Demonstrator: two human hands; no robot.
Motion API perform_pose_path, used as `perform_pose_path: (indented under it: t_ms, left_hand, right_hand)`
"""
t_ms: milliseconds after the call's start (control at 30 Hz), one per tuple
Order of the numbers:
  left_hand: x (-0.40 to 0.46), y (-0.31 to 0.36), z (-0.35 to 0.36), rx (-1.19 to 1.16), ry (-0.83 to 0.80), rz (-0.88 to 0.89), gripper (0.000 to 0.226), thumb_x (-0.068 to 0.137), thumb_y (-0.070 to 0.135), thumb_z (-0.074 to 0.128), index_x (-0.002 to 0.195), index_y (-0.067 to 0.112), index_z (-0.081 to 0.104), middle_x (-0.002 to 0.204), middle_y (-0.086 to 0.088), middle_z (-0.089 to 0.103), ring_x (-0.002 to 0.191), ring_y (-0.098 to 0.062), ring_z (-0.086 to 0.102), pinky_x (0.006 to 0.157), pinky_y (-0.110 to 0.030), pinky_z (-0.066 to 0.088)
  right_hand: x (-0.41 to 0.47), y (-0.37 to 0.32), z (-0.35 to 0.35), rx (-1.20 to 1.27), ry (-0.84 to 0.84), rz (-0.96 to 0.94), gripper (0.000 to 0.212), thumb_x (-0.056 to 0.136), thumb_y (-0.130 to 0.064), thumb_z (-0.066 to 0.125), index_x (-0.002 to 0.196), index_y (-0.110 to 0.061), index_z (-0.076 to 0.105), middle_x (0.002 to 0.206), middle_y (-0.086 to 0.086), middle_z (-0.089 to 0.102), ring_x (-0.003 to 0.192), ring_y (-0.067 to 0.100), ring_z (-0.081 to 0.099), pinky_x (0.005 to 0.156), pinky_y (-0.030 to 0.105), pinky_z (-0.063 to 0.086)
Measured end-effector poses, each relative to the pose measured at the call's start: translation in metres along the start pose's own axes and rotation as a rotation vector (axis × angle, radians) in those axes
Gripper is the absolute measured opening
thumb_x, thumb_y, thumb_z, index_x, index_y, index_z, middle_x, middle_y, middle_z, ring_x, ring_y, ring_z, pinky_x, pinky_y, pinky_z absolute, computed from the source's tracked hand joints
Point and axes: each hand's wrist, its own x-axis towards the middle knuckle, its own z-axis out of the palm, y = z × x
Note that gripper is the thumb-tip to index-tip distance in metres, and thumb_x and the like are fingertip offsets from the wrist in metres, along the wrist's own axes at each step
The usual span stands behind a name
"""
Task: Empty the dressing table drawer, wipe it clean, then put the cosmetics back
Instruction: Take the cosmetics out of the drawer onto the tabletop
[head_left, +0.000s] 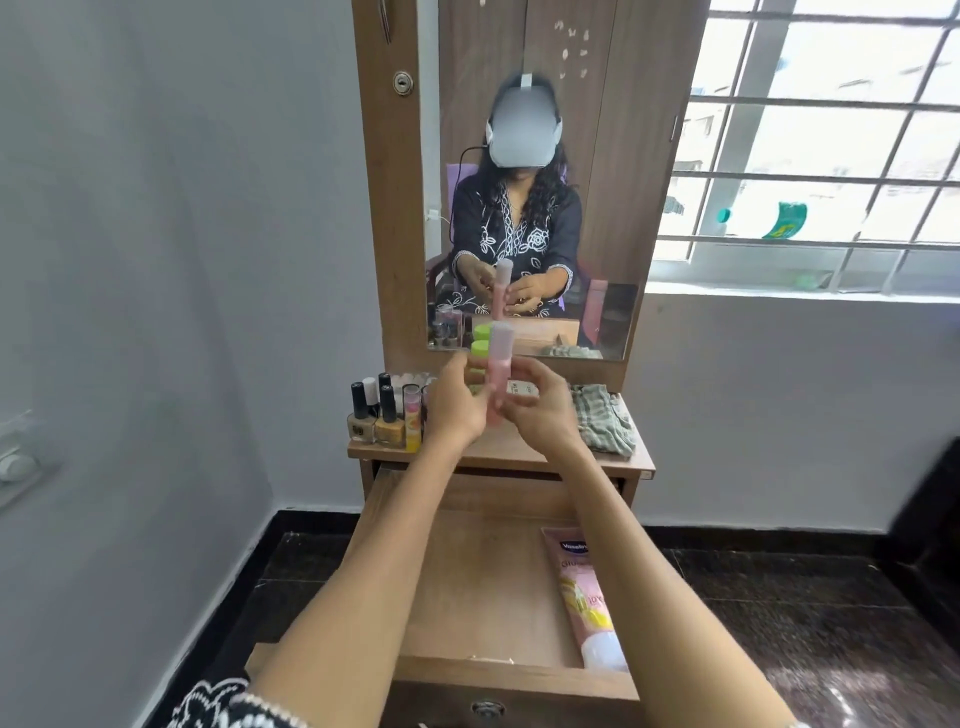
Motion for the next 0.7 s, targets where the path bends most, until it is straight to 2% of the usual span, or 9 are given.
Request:
perform_pose_path:
  t_ms: [67, 200, 300, 400, 500, 600, 700]
  left_hand:
    - [0.017, 0.003, 0.001, 0.030, 0.016, -0.034, 0.009, 0.090, 0.009, 0.059, 0.096, 0.011, 0.052, 0.098, -0.005, 0.063, 0.089, -0.020, 0.059, 0.083, -0.041, 0.051]
    - [0.038, -0.002, 0.012, 0.086, 0.027, -0.122, 0.011, 0.091, 0.000, 0.051, 0.096, 0.009, 0.046, 0.096, -0.008, 0.057, 0.085, -0.020, 0.053, 0.071, -0.030, 0.042]
    - [0.042, -0.008, 0.021, 0.164, 0.040, -0.188, 0.019, 0.090, -0.001, 0.046, 0.108, 0.005, 0.046, 0.103, -0.010, 0.056, 0.089, -0.021, 0.052, 0.073, -0.032, 0.042]
    - [0.044, -0.012, 0.028, 0.198, 0.054, -0.240, 0.023, 0.090, 0.000, 0.046, 0.112, 0.005, 0.045, 0.112, -0.013, 0.057, 0.101, -0.028, 0.056, 0.082, -0.038, 0.047]
    - [0.045, -0.012, 0.032, 0.228, 0.055, -0.272, 0.020, 0.092, 0.006, 0.049, 0.112, 0.005, 0.048, 0.115, -0.013, 0.056, 0.105, -0.028, 0.055, 0.078, -0.033, 0.042]
    - [0.047, -0.012, 0.034, 0.259, 0.054, -0.286, 0.023, 0.093, 0.008, 0.050, 0.115, 0.005, 0.049, 0.118, -0.014, 0.055, 0.108, -0.028, 0.055, 0.076, -0.031, 0.039]
    - [0.050, -0.013, 0.034, 0.285, 0.044, -0.313, 0.023, 0.092, 0.007, 0.051, 0.115, 0.004, 0.049, 0.119, -0.014, 0.055, 0.108, -0.029, 0.055, 0.075, -0.031, 0.038]
  right_hand:
    - [0.014, 0.000, 0.006, -0.016, 0.011, -0.027, 0.043, 0.080, 0.002, 0.069, 0.120, -0.010, 0.059, 0.109, 0.003, 0.063, 0.089, 0.017, 0.063, 0.064, 0.015, 0.053]
    - [0.030, 0.007, 0.015, -0.019, 0.030, -0.010, 0.045, 0.082, 0.000, 0.068, 0.125, -0.009, 0.056, 0.112, 0.006, 0.063, 0.085, 0.015, 0.060, 0.058, 0.011, 0.050]
    - [0.032, 0.015, 0.018, -0.027, 0.026, -0.022, 0.041, 0.085, -0.003, 0.066, 0.125, -0.008, 0.057, 0.109, 0.006, 0.060, 0.084, 0.015, 0.058, 0.049, 0.004, 0.043]
    - [0.033, 0.023, 0.020, -0.010, 0.008, -0.023, 0.038, 0.086, -0.001, 0.064, 0.123, -0.007, 0.058, 0.108, 0.006, 0.058, 0.079, 0.011, 0.058, 0.048, 0.004, 0.043]
    - [0.036, 0.030, 0.021, -0.021, 0.005, -0.030, 0.040, 0.085, 0.004, 0.061, 0.123, -0.008, 0.058, 0.108, 0.005, 0.059, 0.076, 0.007, 0.060, 0.050, 0.004, 0.044]
    - [0.038, 0.032, 0.021, -0.013, 0.013, -0.032, 0.037, 0.085, 0.002, 0.063, 0.120, -0.008, 0.058, 0.108, 0.008, 0.061, 0.072, 0.001, 0.058, 0.051, 0.004, 0.044]
    - [0.038, 0.031, 0.022, 0.016, -0.025, -0.008, 0.037, 0.086, 0.003, 0.061, 0.122, -0.006, 0.056, 0.107, 0.007, 0.057, 0.069, 0.000, 0.055, 0.047, 0.004, 0.042]
